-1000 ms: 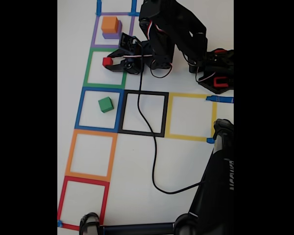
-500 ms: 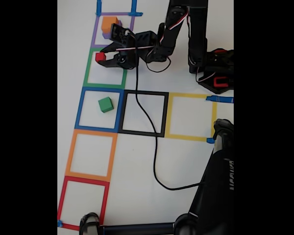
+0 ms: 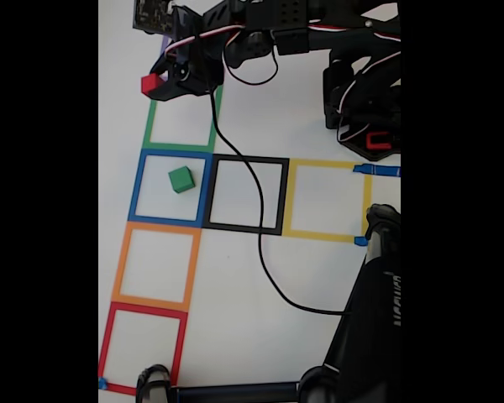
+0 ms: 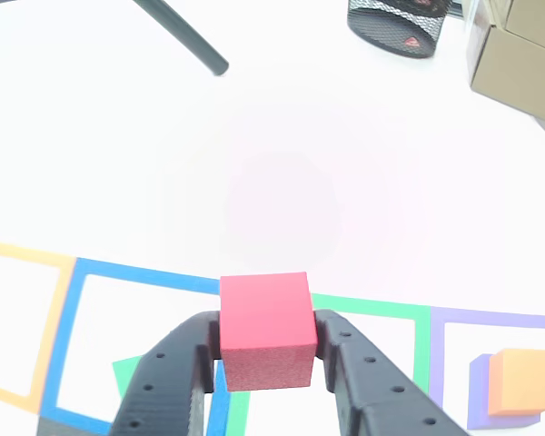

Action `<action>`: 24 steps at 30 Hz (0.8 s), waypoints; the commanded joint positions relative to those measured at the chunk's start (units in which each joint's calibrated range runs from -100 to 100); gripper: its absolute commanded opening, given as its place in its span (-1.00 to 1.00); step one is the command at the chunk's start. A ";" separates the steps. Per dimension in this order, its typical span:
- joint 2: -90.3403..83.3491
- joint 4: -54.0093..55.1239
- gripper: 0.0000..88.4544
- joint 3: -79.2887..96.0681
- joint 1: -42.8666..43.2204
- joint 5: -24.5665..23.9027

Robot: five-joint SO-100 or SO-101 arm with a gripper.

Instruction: Tower of hanoi

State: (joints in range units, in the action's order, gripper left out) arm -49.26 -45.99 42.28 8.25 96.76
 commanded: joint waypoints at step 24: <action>-11.01 -12.88 -0.89 -4.46 17.73 3.24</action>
State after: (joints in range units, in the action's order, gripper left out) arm -56.52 -70.58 23.68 26.39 95.14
